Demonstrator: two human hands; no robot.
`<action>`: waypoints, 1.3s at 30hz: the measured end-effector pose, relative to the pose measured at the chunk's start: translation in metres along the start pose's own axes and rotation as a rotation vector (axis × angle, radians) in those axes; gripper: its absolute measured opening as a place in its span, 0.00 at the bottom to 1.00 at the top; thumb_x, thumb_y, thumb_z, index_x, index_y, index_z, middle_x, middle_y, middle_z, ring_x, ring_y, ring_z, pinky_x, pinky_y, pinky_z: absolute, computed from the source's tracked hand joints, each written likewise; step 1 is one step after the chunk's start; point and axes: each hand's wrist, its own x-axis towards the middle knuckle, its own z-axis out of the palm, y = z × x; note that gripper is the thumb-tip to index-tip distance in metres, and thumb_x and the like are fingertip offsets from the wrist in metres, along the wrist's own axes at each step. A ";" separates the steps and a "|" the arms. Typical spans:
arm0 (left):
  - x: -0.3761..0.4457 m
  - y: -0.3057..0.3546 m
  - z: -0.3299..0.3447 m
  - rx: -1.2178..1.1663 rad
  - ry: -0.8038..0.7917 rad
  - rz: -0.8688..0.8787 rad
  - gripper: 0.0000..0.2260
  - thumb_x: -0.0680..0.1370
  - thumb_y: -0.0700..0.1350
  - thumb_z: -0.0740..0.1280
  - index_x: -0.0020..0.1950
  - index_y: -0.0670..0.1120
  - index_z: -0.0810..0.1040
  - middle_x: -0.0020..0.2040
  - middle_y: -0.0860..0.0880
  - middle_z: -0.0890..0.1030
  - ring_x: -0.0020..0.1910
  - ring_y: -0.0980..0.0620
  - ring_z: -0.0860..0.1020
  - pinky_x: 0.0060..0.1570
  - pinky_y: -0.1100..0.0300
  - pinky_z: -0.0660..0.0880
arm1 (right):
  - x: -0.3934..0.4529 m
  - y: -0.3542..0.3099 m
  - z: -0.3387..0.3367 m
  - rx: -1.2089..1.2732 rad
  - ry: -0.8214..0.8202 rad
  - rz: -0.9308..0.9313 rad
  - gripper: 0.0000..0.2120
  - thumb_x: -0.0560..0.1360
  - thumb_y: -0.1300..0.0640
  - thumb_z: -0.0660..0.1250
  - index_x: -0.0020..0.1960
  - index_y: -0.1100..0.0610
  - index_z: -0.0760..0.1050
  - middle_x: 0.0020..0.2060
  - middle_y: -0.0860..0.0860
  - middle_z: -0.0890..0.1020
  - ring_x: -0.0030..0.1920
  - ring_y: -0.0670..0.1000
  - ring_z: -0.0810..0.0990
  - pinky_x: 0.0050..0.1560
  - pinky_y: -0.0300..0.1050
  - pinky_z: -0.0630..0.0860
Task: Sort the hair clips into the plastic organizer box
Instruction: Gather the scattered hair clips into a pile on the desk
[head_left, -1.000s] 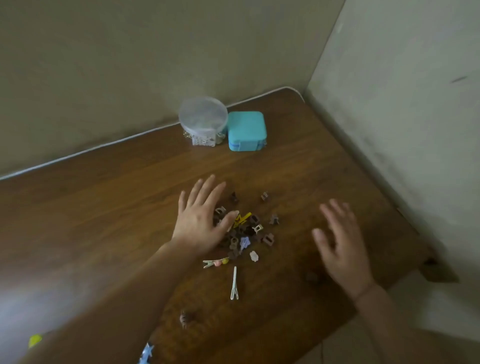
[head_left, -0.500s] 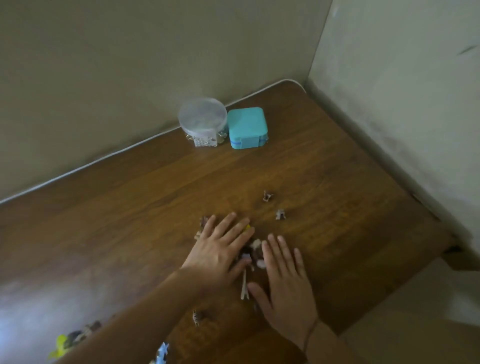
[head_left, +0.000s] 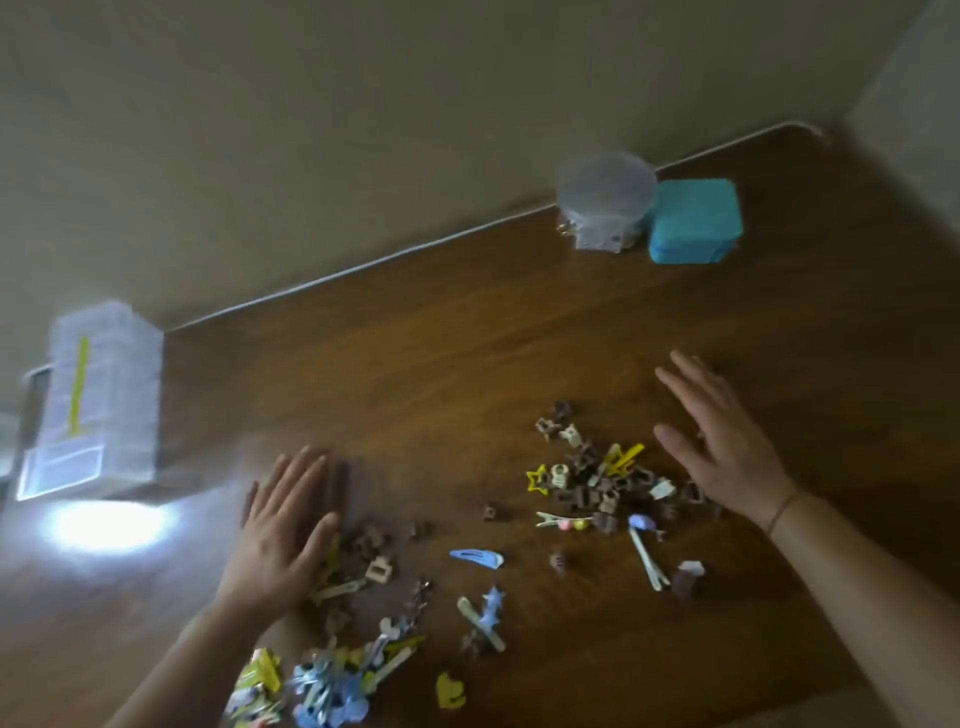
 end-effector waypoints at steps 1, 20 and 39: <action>-0.011 -0.006 0.002 -0.016 -0.005 0.002 0.31 0.79 0.68 0.49 0.79 0.55 0.61 0.80 0.55 0.58 0.80 0.53 0.52 0.75 0.39 0.54 | -0.004 -0.013 0.009 0.014 -0.018 -0.017 0.36 0.76 0.32 0.48 0.76 0.52 0.59 0.78 0.49 0.56 0.78 0.48 0.49 0.76 0.57 0.53; -0.018 -0.055 -0.011 -0.114 0.140 -0.036 0.33 0.78 0.70 0.48 0.77 0.53 0.65 0.79 0.56 0.58 0.80 0.52 0.49 0.77 0.41 0.48 | 0.043 -0.142 0.063 -0.041 -0.069 0.014 0.34 0.76 0.32 0.46 0.76 0.48 0.57 0.78 0.46 0.56 0.78 0.48 0.47 0.75 0.58 0.51; -0.147 -0.094 -0.009 -0.150 0.046 0.011 0.32 0.79 0.67 0.51 0.81 0.55 0.55 0.81 0.52 0.57 0.80 0.46 0.55 0.76 0.44 0.51 | -0.090 -0.116 0.036 -0.056 0.086 0.161 0.35 0.77 0.31 0.45 0.74 0.51 0.63 0.76 0.45 0.60 0.78 0.48 0.52 0.72 0.67 0.56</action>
